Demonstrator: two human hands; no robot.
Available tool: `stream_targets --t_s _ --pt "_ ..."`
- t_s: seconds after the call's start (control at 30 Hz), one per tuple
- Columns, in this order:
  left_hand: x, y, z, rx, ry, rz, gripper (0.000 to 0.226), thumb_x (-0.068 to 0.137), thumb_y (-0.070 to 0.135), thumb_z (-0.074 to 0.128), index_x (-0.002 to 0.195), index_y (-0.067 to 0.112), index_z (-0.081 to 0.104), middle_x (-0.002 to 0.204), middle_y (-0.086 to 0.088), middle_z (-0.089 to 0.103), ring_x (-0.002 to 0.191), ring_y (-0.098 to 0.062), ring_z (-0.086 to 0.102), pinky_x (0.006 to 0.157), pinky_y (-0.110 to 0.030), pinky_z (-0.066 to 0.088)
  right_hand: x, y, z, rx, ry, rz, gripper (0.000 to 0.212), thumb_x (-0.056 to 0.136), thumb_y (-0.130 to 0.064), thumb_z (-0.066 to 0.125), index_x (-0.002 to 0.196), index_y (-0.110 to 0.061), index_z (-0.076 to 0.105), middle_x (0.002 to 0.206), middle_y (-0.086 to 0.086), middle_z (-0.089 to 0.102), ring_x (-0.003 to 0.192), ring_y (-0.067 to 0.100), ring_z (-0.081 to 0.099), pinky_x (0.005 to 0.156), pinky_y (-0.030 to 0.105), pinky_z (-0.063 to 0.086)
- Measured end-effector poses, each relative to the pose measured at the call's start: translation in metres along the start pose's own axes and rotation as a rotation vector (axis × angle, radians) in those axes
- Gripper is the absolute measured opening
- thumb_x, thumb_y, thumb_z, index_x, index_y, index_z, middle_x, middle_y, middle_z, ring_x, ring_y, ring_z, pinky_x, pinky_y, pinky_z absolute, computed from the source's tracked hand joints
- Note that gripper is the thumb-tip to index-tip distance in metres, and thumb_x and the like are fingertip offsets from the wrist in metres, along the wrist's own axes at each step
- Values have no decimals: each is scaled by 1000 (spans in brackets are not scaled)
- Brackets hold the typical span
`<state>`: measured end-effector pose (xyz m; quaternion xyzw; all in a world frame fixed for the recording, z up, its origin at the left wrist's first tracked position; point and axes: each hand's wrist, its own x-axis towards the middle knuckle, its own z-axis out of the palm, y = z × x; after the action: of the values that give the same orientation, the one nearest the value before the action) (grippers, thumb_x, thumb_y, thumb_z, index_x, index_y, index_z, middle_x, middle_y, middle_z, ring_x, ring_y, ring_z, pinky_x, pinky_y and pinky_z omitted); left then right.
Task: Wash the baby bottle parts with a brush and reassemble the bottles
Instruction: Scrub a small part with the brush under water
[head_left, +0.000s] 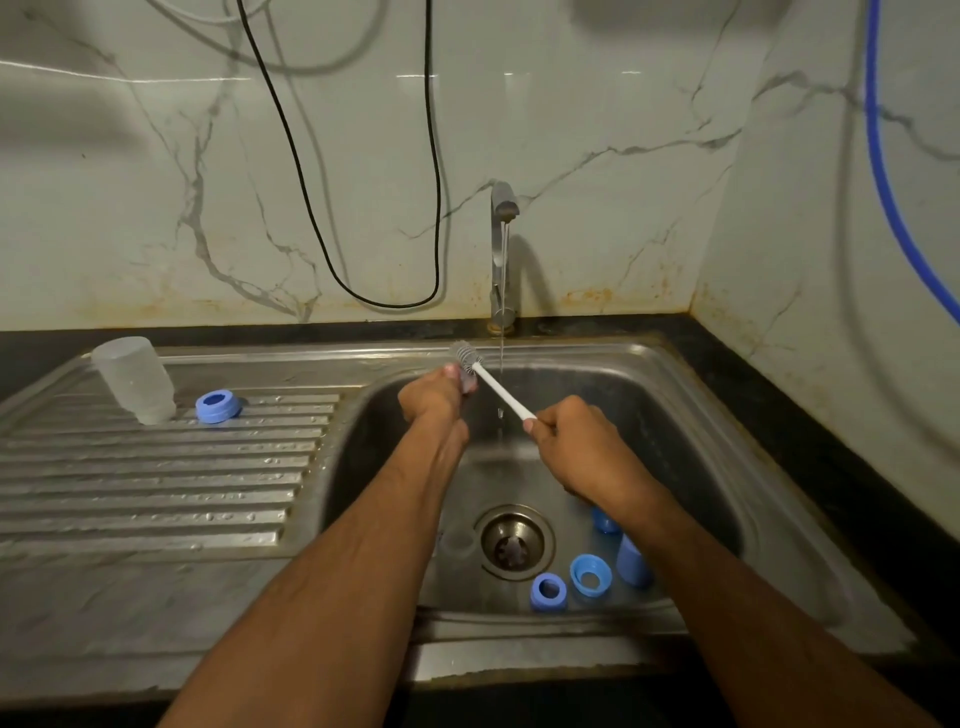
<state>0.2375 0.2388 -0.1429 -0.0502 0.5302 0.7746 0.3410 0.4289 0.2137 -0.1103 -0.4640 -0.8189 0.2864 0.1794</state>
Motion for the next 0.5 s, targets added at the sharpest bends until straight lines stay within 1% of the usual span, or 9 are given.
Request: stream_targets --t_s 0.03,0.07,0.1,0.17,0.23,0.33,0.37,0.43,0.5 --pt "-3 3 1 -108 -44 -26 13 98 14 61 85 14 62 81 -4 65 78 -15 62 80 -30 54 -2 2 0 45 -19 6 29 105 -36 51 104 -14 70 70 2 58 58 16 55 51 32 49" --pt "-14 3 -3 -86 -77 -28 13 93 5 67 80 9 64 77 -5 67 75 -15 66 80 -31 58 -5 5 -1 97 -48 17 27 105 -36 50 104 -16 69 68 2 56 54 14 51 45 28 44" --pt "-13 0 -10 -103 -67 31 13 89 1 70 79 6 66 78 -8 70 76 -18 69 81 -34 60 -8 7 -3 147 -86 27 25 105 -36 50 105 -17 67 66 2 54 50 13 47 43 25 40" --pt "-10 0 -21 -141 -25 68 12 88 -1 70 80 4 64 85 -14 72 83 -24 73 81 -38 61 -12 9 -5 232 -144 46 25 105 -36 50 108 -18 67 65 5 53 47 12 43 41 24 37" --pt "-14 5 -24 -198 -5 61 16 89 -5 68 79 2 58 84 -17 69 82 -27 71 82 -40 60 -12 8 -6 236 -155 37 26 105 -36 50 110 -17 67 66 5 53 45 12 42 39 23 36" --pt "-16 10 -24 -220 -11 -35 15 91 -3 67 81 1 57 86 -18 68 86 -30 71 84 -47 60 -11 5 -5 243 -170 41 25 105 -36 51 110 -18 67 66 5 53 45 11 42 39 23 36" --pt "-10 10 -25 -224 -19 -63 14 92 -2 66 82 2 57 85 -17 68 85 -29 71 83 -47 60 -11 5 -5 260 -175 47 25 105 -37 51 109 -18 67 66 6 53 45 12 42 39 23 37" --pt "-2 11 -25 -201 -77 -82 13 96 1 61 85 5 55 87 -11 64 79 -23 67 75 -39 62 -12 5 -6 277 -158 56 25 104 -37 51 106 -18 67 66 6 53 46 12 43 40 24 37" --pt "4 10 -26 -166 -109 -81 3 99 7 59 96 6 60 99 -8 64 83 -19 66 72 -31 62 -12 5 -6 273 -109 50 26 105 -37 51 104 -17 67 65 5 54 46 13 43 40 24 38"
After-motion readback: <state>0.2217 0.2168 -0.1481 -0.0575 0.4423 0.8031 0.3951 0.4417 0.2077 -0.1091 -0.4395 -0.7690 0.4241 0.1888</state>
